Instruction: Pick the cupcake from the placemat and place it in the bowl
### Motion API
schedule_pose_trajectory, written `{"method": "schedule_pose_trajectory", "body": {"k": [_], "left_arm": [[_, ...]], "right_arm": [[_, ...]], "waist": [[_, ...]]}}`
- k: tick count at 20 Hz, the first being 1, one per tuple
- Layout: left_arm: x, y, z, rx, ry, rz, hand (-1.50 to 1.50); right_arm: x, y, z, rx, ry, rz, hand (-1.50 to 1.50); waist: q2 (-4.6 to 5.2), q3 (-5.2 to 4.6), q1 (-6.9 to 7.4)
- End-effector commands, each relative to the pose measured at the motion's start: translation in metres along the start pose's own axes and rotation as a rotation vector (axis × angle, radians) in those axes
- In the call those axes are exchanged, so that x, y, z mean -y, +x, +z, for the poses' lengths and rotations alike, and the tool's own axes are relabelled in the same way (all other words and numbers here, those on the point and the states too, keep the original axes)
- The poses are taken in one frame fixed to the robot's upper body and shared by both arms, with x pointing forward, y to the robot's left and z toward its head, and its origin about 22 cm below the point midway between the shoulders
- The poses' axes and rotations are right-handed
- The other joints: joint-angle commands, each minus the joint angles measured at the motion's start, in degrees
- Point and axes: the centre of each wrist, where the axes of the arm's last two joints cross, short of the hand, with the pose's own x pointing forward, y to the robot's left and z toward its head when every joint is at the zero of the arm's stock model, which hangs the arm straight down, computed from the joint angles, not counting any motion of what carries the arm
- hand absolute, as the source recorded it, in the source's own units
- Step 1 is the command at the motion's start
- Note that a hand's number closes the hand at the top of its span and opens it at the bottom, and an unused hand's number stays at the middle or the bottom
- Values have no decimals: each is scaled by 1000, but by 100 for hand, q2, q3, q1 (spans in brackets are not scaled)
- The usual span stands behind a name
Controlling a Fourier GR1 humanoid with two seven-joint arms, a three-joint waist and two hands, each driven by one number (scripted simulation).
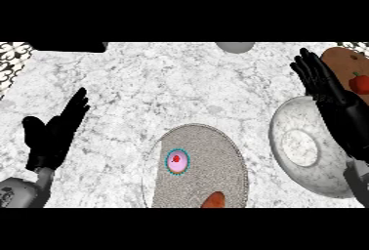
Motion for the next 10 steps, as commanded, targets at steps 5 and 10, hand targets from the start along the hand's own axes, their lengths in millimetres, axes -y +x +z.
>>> {"method": "schedule_pose_trajectory", "body": {"k": [5, 10], "left_arm": [[-21, 31, -10, 237, 190, -115, 0], [-15, 36, -9, 220, 219, -90, 0]], "right_arm": [[-69, -29, 44, -123, -285, -294, 150], [-87, -63, 102, -298, -757, -44, -150]], "waist": [[79, 217, -189], [54, 226, -429]]}}
